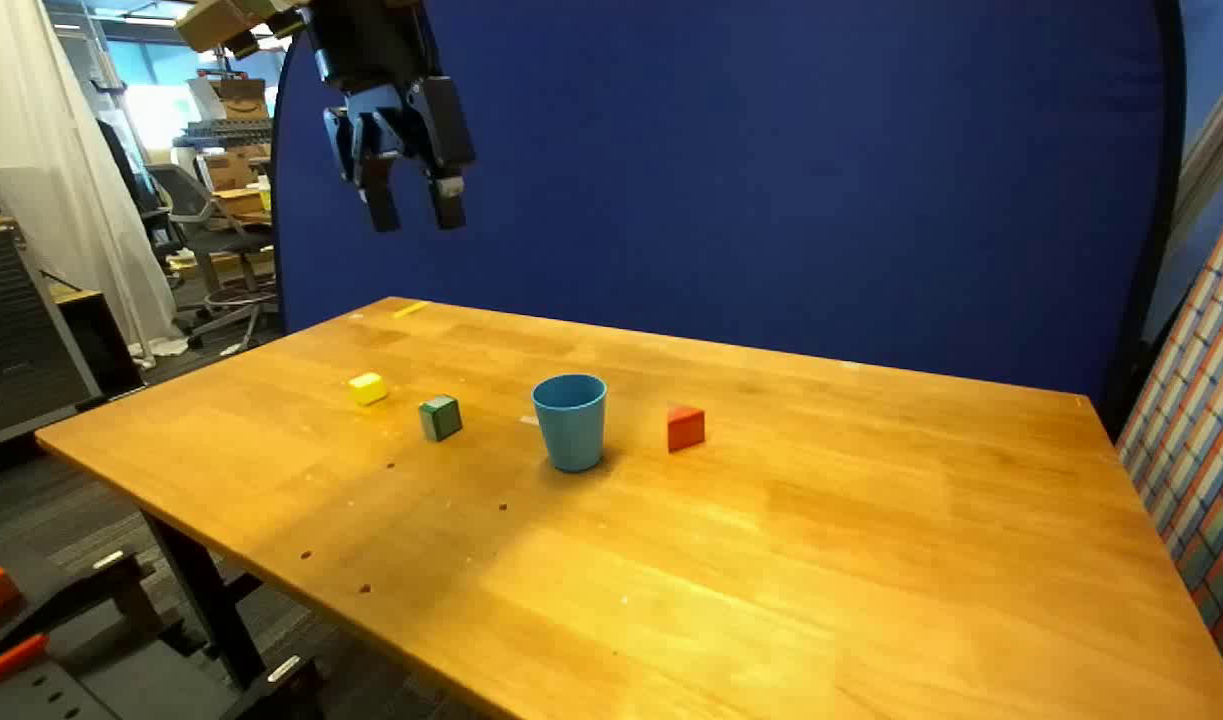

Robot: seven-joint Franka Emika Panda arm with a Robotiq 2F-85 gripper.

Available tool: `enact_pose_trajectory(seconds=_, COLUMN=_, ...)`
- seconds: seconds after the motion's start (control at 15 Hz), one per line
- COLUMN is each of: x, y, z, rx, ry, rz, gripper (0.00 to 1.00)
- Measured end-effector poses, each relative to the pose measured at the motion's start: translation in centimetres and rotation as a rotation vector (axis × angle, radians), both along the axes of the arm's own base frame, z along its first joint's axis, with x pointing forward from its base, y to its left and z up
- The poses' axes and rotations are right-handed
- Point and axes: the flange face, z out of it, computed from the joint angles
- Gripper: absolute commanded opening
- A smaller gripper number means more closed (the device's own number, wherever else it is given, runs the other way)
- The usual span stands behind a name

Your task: Pick the yellow block and put it in the cup

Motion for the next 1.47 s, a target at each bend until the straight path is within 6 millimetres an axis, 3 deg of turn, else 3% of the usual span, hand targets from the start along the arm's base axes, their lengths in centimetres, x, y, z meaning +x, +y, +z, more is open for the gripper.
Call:
enact_pose_trajectory(seconds=0.6, x=0.4, y=0.0, z=0.6, rx=0.000, ry=-0.014, rz=0.000, gripper=1.00)
enact_pose_trajectory(seconds=0.8, x=0.9, y=0.0, z=-0.3, rx=0.003, ry=-0.012, rz=0.006, gripper=1.00)
enact_pose_trajectory(seconds=1.07, x=4.7, y=2.5, z=-7.2, rx=0.077, ry=0.011, rz=0.083, gripper=1.00)
enact_pose_trajectory(seconds=1.47, x=10.2, y=9.2, z=-19.1, rx=0.170, ry=0.133, rz=0.256, gripper=1.00)
